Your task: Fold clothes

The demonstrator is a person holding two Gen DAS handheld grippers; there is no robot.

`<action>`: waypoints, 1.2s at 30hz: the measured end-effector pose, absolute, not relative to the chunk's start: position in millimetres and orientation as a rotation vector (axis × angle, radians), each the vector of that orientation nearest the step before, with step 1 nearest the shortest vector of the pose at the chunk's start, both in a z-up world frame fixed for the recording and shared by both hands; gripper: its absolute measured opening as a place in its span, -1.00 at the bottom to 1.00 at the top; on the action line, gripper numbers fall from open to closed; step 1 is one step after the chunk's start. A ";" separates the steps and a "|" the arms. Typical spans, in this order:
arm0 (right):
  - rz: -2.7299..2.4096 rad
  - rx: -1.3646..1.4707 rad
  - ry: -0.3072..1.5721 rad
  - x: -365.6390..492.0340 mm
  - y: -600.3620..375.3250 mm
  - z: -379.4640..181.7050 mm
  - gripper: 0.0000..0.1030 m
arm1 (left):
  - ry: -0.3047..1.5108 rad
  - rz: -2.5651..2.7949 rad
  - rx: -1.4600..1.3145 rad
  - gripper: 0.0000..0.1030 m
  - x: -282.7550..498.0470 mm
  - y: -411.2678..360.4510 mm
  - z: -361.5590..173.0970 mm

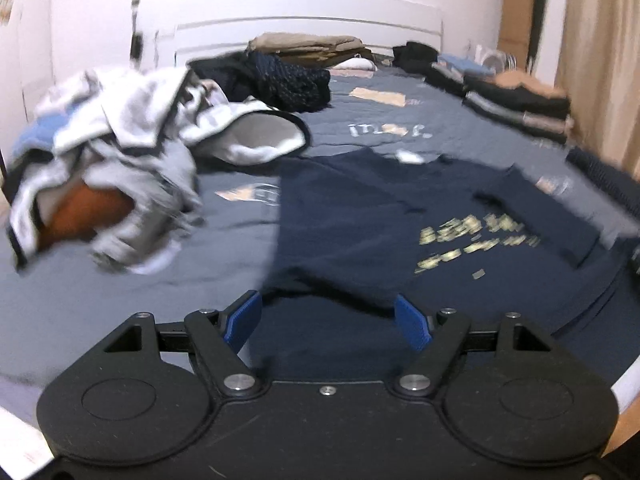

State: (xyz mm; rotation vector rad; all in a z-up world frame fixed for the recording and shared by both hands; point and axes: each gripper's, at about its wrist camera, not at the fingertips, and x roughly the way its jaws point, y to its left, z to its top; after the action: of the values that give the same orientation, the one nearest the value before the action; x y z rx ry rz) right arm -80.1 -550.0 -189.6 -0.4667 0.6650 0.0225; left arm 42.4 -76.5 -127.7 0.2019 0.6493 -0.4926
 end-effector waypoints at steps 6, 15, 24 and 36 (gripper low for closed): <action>-0.017 -0.336 0.668 -71.8 -560.2 -181.7 -0.73 | 0.671 -0.541 0.323 0.41 33.0 -70.7 -137.1; -0.059 -0.230 0.674 -55.9 -563.5 -172.0 -0.74 | 0.634 -0.560 0.700 0.41 3.6 -83.6 -172.1; -0.096 -0.158 0.625 -54.5 -569.1 -158.6 -0.74 | 0.401 -0.602 1.091 0.29 -7.0 -87.2 -198.8; -0.154 -0.011 0.500 -61.5 -585.2 -132.5 -0.81 | 0.318 -0.617 0.667 -0.83 28.2 -83.7 -154.6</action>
State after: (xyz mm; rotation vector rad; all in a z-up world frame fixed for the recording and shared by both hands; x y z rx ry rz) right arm -61.5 -585.2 -132.5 -0.0112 0.4999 -0.1536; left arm 28.2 -83.7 -154.6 0.6672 0.3181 -0.6168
